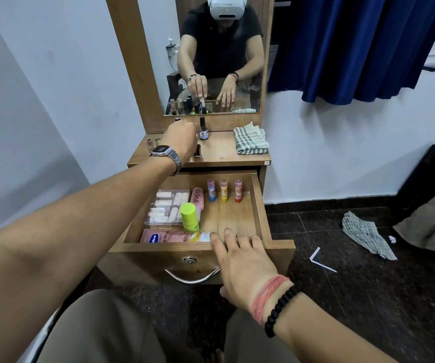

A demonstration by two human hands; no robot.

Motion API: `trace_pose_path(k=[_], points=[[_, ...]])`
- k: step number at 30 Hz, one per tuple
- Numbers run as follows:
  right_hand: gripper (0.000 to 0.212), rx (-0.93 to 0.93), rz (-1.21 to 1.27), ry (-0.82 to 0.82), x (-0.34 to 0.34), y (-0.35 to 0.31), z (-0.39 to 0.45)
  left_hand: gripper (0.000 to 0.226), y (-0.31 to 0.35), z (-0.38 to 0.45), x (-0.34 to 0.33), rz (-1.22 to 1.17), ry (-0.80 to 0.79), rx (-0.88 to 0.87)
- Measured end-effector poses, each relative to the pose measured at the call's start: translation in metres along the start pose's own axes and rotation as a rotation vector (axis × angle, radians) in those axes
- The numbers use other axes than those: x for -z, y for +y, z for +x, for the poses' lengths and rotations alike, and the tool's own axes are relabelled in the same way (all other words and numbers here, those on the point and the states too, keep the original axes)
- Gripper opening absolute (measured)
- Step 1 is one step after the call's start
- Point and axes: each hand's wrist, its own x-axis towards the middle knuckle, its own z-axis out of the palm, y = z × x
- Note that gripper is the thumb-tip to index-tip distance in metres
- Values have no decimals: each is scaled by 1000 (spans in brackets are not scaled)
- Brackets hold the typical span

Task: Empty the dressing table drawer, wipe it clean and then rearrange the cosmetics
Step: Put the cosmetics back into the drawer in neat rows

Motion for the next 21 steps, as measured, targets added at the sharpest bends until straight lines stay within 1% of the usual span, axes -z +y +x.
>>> trace_pose_path(k=[6,12,17,19,21], points=[[85,1,-14,-2,0,0,0,18,-1,-2,4,-60,12,-9],[85,-3,-15,-3,-1,-2,0,16,1,-7,12,-84,-36,-28],[87,-5,-25,-7,-1,-1,2,13,6,-25,26,-181,19,-57],[87,-8,-28,-13,-1,-2,2,13,12,-38,27,-244,-25,-76],[87,-12,-35,-8,-1,-2,2,16,17,-50,22,-275,-109,-96]])
